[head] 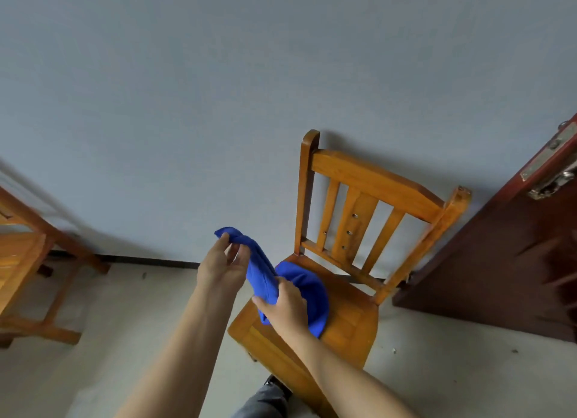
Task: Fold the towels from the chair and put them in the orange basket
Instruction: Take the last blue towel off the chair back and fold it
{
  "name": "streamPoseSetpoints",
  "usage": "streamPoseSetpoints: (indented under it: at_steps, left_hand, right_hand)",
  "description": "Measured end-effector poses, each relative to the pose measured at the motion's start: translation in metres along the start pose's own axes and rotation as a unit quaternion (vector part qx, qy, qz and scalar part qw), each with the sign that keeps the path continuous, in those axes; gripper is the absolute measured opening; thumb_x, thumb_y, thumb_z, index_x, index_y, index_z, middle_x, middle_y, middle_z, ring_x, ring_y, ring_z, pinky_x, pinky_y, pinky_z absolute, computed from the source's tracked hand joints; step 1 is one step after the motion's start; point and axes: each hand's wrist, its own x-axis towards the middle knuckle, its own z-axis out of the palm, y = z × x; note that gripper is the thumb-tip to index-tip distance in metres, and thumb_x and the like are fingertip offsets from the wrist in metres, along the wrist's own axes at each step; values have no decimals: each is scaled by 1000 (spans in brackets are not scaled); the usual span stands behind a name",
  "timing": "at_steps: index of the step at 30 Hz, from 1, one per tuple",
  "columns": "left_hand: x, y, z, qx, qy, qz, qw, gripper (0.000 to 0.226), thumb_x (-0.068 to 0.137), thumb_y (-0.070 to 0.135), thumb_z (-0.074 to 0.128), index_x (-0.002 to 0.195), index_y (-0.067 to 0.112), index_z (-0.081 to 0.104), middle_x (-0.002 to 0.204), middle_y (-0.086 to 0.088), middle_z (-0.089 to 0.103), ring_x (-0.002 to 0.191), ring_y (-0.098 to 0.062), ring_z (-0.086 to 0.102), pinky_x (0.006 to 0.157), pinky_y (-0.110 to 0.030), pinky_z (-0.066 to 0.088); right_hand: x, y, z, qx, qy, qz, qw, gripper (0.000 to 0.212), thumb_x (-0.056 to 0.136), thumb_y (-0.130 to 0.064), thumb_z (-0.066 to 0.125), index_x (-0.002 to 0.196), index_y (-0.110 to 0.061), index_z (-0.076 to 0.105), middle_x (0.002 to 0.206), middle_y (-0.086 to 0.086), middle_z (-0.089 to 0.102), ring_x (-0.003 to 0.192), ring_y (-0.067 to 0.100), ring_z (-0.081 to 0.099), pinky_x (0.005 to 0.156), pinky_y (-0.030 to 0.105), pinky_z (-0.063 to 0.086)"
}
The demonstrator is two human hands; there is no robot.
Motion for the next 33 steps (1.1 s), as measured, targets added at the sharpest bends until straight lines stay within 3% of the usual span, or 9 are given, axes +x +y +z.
streamPoseSetpoints:
  at_steps: [6, 10, 14, 16, 19, 23, 29, 31, 33]
  left_hand:
    - [-1, 4, -19, 13, 20, 40, 999, 9, 94, 3, 49, 90, -4, 53, 98, -13, 60, 97, -26, 59, 89, -33, 49]
    - [4, 15, -31, 167, 49, 161, 971, 44, 90, -4, 49, 132, 6, 38, 85, -14, 56, 67, -24, 59, 75, -35, 55]
    - [8, 37, -37, 345, -50, 196, 917, 36, 90, -4, 45, 125, 5, 52, 90, -15, 57, 73, -22, 59, 75, -28, 53]
    - [11, 54, -38, 430, -93, 214, 872, 32, 88, -6, 47, 118, -2, 59, 98, -15, 63, 85, -22, 61, 82, -28, 51]
    - [13, 73, -43, 564, -112, 304, 760, 39, 84, -7, 51, 121, 3, 60, 107, -9, 63, 96, -19, 57, 86, -25, 41]
    - [21, 82, -54, 677, -97, 449, 575, 25, 86, 1, 55, 106, 5, 69, 90, -7, 59, 80, -19, 53, 72, -26, 39]
    - [28, 103, -55, 695, -122, 512, 490, 9, 82, 16, 69, 82, 9, 74, 95, -2, 51, 102, -28, 45, 79, -31, 33]
    - [31, 108, -53, 673, -160, 514, 507, 6, 82, 13, 69, 80, 8, 72, 111, -5, 54, 112, -27, 42, 86, -32, 35]
    - [31, 115, -48, 633, -221, 419, 612, 5, 85, 8, 64, 82, 10, 68, 108, -1, 56, 104, -18, 49, 81, -20, 38]
  right_hand:
    - [-5, 19, -34, 75, 76, 61, 992, 5, 88, -14, 55, 84, -14, 55, 83, 0, 63, 74, 12, 56, 68, 20, 46]
    - [-2, 8, -67, 150, 22, 24, 988, 28, 86, 0, 47, 72, -24, 45, 68, -8, 49, 64, 6, 46, 56, 15, 37]
    - [-1, -7, -81, 78, 3, -21, 997, 20, 92, -5, 39, 83, -20, 49, 74, -6, 50, 70, 12, 50, 57, 19, 37]
    - [-8, -16, -87, 9, -21, -73, 997, 12, 95, -20, 45, 104, -16, 51, 88, -4, 54, 82, 13, 54, 61, 19, 41]
    - [-15, -27, -92, -149, -36, -133, 979, 44, 87, -41, 58, 123, -18, 46, 107, -4, 56, 95, 16, 53, 69, 20, 39]
    - [-18, -35, -89, -253, 79, -139, 954, 22, 92, -24, 51, 111, -14, 50, 104, 3, 62, 83, 16, 49, 66, 17, 32]
    - [-19, -26, -94, -274, 172, -17, 946, 12, 90, -14, 53, 82, -16, 44, 96, 1, 54, 89, 21, 56, 60, 20, 32]
    - [-20, -21, -103, -265, 184, 18, 947, 28, 90, -11, 51, 67, -19, 36, 79, -2, 50, 75, 20, 52, 53, 23, 31]
    - [-21, -17, -111, -252, 188, 38, 949, 38, 90, -10, 50, 60, -21, 30, 63, -5, 42, 62, 17, 45, 46, 21, 27]
